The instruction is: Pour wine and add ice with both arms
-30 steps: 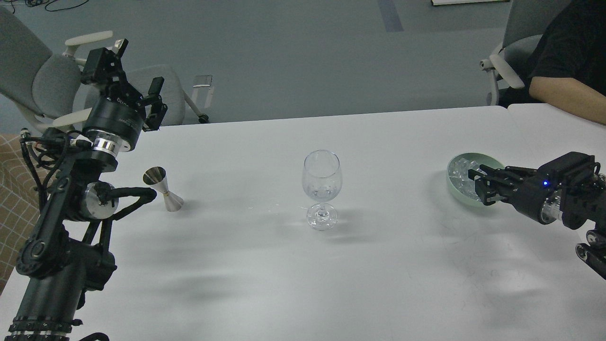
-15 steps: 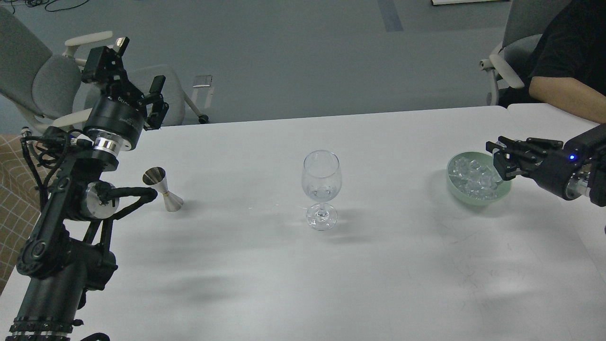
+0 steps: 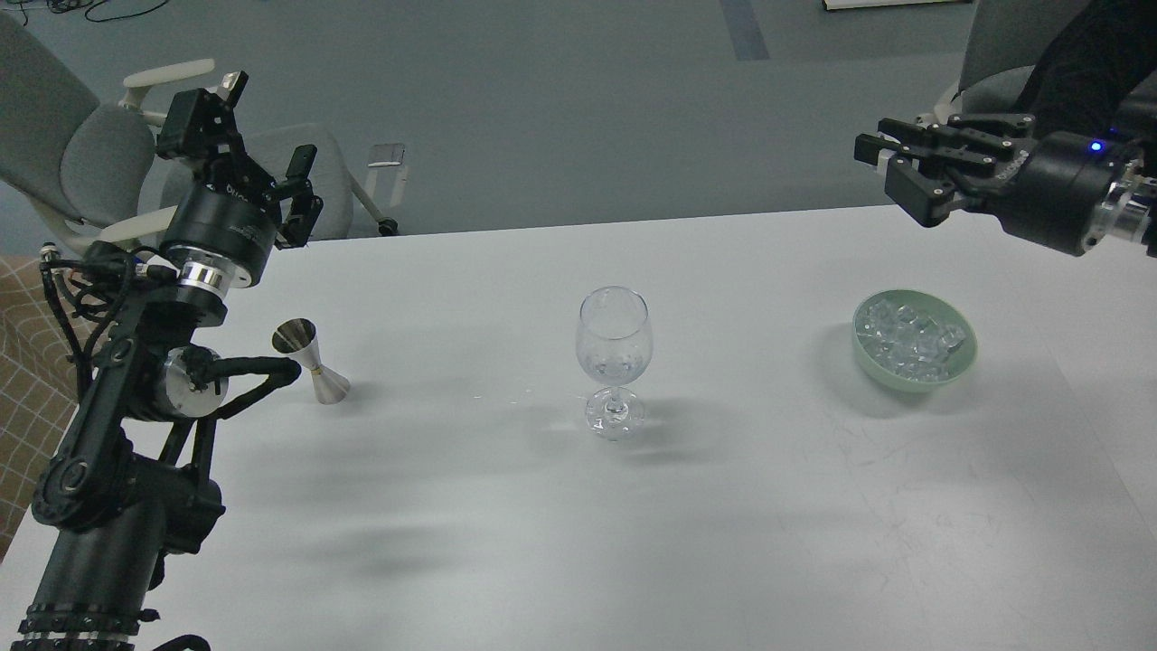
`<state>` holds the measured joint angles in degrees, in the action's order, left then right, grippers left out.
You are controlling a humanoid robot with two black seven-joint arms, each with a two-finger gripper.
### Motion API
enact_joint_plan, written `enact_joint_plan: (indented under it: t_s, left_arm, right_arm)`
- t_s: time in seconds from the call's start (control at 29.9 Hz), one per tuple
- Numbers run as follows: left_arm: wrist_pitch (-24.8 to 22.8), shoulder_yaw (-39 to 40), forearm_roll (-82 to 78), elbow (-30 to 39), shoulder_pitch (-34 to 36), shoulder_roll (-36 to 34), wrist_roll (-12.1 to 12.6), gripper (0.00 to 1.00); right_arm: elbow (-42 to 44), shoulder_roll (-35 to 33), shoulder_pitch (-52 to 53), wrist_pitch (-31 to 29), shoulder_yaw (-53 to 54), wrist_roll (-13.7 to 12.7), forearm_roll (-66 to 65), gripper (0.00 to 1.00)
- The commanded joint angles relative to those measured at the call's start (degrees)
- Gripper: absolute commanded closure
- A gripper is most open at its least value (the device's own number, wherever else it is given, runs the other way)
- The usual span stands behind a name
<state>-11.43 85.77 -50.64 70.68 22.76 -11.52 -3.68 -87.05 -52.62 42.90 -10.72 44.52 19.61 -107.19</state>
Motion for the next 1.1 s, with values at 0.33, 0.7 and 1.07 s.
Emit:
enact_joint_plan:
  t_s: [0.33, 0.7, 1.07]
  left_arm:
    - [0.0, 0.0, 0.0, 0.2, 0.1, -0.3, 0.3, 0.02]
    - [0.0, 0.0, 0.0, 0.2, 0.1, -0.5, 0.4, 0.02]
    - [-1.0, 0.0, 0.0, 0.2, -0.1, -0.4, 0.4, 0.02]
  right_arm:
    - [-0.6, 22.1, 13.4, -15.4, -5.4, -0.5, -8.2, 1.0]
    - [-0.1, 24.1, 13.3, -17.3, -12.8, -0.5, -8.2, 1.0]
    - [1.8, 26.3, 13.3, -17.3, -13.6, -0.7, -8.8, 1.0]
